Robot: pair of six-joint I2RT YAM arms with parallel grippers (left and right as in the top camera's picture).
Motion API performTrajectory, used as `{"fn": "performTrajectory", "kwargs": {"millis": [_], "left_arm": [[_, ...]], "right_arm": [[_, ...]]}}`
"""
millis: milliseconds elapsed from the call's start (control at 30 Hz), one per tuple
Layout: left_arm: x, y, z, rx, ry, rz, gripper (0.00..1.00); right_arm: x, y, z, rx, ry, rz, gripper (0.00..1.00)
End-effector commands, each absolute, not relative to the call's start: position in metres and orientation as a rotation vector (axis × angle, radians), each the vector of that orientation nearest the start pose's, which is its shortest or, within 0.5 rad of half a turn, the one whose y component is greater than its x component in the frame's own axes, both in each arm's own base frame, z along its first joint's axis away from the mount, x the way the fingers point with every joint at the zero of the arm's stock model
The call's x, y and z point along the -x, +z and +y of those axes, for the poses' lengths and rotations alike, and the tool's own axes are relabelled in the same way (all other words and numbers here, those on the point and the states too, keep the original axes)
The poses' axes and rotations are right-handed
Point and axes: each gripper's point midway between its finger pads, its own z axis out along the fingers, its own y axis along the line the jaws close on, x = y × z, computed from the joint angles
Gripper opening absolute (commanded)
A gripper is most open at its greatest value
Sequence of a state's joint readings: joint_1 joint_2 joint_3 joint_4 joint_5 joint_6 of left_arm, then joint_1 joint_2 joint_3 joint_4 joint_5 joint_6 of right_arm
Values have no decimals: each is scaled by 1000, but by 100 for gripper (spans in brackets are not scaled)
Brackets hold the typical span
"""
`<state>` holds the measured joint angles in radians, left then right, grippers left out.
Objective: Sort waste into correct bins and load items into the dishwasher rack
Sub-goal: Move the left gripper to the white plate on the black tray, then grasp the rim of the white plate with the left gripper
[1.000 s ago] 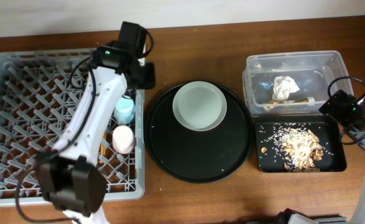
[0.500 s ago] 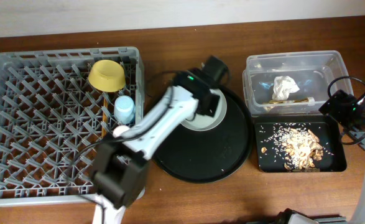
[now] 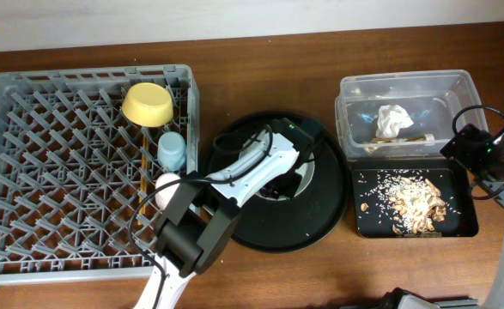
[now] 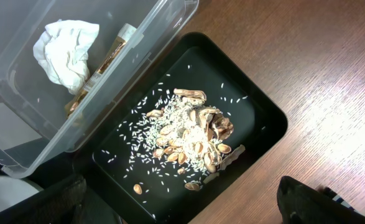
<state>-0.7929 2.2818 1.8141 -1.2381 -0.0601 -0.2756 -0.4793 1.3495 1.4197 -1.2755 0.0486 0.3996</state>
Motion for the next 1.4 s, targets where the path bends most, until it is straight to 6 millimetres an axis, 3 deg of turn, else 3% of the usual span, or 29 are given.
{"fn": "performTrajectory", "kwargs": {"millis": [0,167,233,467,567,700,967,1100,1200,1367], "left_arm": [[-288,20,-269,-900,287,3099,0],[-299,31,-279,-880,244,3048,0],[-307,38,-287,-862,198,3008,6],[-320,49,-332,-825,-117,2921,20],[-325,51,-346,-822,-206,2887,46],[-325,59,-356,-826,-282,2867,38],[-317,72,-383,-906,-331,2767,39],[-326,73,-393,-905,-193,2650,39],[-322,68,-402,-910,-197,2621,38],[-331,65,-391,-843,-84,2607,36]], "right_arm": [[-253,223,-145,-1200,-107,2492,99],[-253,223,-145,-1200,-107,2491,99],[-253,223,-145,-1200,-107,2491,99],[-253,223,-145,-1200,-107,2491,99],[-253,223,-145,-1200,-107,2492,99],[-253,223,-145,-1200,-107,2491,99],[-253,223,-145,-1200,-107,2491,99],[-253,223,-145,-1200,-107,2491,99],[-253,223,-145,-1200,-107,2492,99],[-253,223,-145,-1200,-107,2491,99]]}}
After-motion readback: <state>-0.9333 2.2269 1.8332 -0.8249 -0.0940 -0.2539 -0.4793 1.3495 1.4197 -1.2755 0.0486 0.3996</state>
